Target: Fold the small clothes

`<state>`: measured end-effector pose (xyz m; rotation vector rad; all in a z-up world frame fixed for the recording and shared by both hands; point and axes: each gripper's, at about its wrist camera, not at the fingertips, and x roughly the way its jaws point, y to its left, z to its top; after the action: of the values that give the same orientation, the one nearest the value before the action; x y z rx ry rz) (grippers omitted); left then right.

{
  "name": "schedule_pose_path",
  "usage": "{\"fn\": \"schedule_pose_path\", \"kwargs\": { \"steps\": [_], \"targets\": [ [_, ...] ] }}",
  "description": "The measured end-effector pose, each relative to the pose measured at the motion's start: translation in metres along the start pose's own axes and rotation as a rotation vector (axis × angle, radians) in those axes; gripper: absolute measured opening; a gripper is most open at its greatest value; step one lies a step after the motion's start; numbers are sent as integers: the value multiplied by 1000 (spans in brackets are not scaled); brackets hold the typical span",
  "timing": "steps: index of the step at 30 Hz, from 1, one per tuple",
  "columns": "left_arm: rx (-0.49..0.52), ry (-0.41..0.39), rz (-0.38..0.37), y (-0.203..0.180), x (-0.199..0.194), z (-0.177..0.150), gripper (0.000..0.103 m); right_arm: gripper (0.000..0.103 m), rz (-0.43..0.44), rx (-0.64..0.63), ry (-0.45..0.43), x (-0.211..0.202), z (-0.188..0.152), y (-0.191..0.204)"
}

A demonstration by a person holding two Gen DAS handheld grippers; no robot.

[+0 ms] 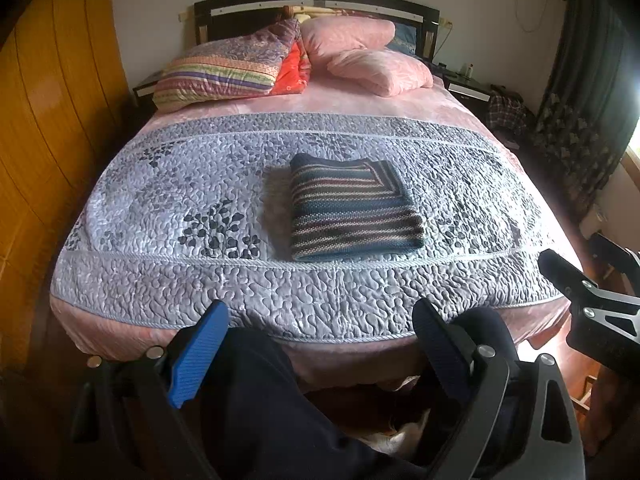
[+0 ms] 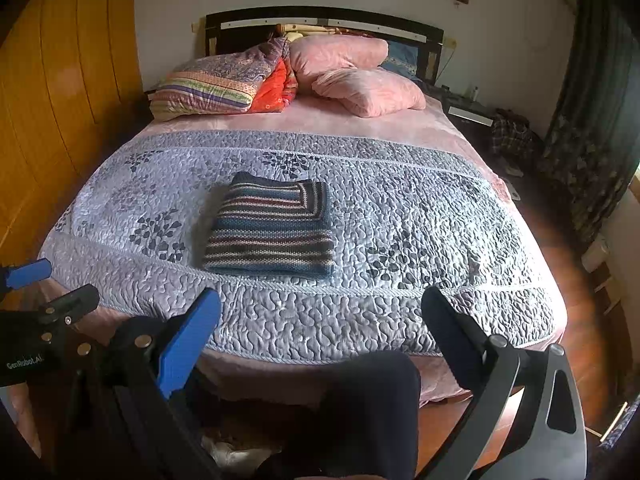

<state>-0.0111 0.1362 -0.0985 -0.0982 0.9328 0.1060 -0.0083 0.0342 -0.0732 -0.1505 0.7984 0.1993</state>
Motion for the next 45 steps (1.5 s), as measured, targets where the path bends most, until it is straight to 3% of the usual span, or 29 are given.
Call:
{"fn": "schedule_pose_path", "kwargs": {
  "steps": [45],
  "targets": [
    [11, 4, -5, -3, -2, 9, 93, 100, 3, -3, -16, -2, 10, 0]
  ]
}}
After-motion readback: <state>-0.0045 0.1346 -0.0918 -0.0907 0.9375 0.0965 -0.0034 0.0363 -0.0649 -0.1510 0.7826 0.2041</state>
